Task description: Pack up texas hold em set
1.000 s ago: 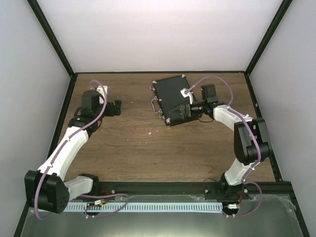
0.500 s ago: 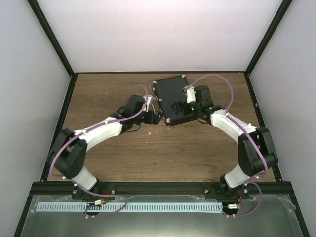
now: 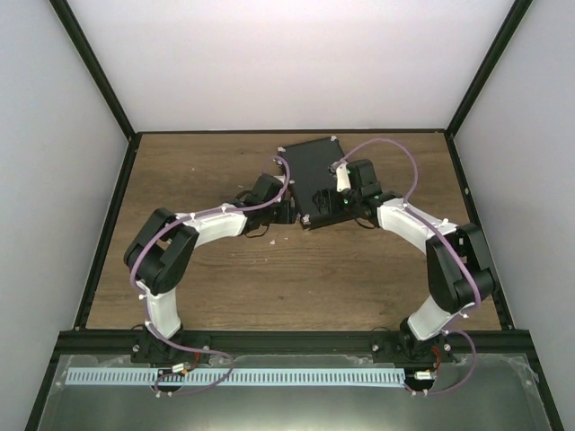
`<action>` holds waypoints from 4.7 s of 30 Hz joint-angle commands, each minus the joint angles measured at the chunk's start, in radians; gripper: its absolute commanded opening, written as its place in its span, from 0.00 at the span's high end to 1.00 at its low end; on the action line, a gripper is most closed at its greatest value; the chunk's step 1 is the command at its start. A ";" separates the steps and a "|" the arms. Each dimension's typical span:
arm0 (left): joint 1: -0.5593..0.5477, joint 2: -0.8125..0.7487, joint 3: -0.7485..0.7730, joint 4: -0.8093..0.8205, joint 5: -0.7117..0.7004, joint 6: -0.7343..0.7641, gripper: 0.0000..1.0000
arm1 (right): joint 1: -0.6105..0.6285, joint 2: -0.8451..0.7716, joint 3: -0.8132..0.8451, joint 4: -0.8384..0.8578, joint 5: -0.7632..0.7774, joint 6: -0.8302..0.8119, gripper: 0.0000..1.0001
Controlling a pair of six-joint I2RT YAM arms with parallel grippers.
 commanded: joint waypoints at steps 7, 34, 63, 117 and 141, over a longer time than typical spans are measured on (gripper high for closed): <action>-0.001 0.042 -0.050 -0.020 -0.118 0.001 0.46 | 0.008 0.019 0.016 0.023 -0.021 0.022 0.16; -0.001 0.164 -0.050 0.116 0.088 -0.039 0.64 | 0.009 0.071 0.015 -0.018 0.062 0.044 0.22; 0.025 -0.054 -0.053 0.008 -0.147 0.038 0.50 | 0.008 0.064 0.000 0.013 0.015 0.064 0.25; 0.302 0.591 0.747 -0.164 0.047 -0.006 0.66 | 0.008 0.161 0.046 0.008 -0.050 0.052 0.25; 0.297 0.572 0.612 -0.137 -0.013 -0.073 0.68 | 0.008 0.157 0.062 -0.002 -0.063 0.056 0.25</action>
